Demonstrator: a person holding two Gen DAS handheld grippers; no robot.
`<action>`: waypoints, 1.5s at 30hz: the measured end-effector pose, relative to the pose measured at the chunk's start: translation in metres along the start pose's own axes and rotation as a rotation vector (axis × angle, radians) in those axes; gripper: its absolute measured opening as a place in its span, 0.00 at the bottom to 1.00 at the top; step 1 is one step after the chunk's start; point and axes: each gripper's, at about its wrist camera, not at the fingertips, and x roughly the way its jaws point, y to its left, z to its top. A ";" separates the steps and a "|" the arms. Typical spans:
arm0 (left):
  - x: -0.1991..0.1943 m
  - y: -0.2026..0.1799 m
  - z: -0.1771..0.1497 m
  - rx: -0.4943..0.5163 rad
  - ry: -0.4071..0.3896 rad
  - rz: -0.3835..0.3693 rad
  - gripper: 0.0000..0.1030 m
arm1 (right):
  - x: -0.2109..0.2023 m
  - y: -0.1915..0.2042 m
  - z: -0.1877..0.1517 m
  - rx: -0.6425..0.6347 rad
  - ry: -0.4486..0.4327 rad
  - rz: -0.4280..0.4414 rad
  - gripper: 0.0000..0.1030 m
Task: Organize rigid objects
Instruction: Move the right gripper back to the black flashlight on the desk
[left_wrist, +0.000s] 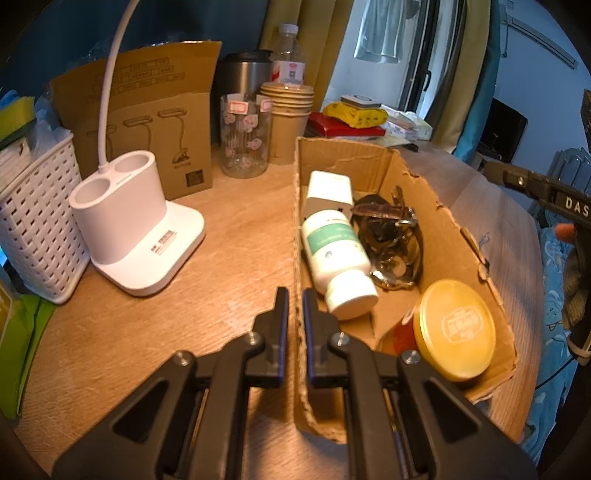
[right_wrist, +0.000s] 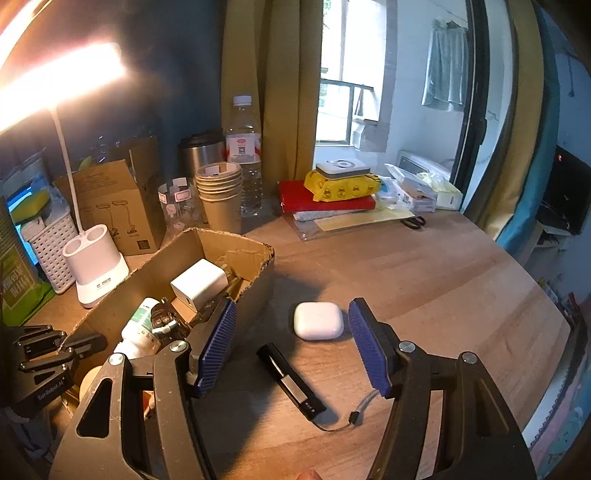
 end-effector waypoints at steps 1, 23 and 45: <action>0.000 -0.001 0.000 0.001 0.000 0.000 0.07 | -0.001 -0.001 -0.001 0.003 0.001 -0.002 0.64; -0.001 -0.001 0.001 0.008 -0.004 0.005 0.07 | 0.006 -0.024 -0.040 0.072 0.022 -0.006 0.64; -0.001 -0.001 0.002 0.013 -0.009 0.009 0.07 | 0.049 -0.013 -0.060 0.021 0.124 0.013 0.64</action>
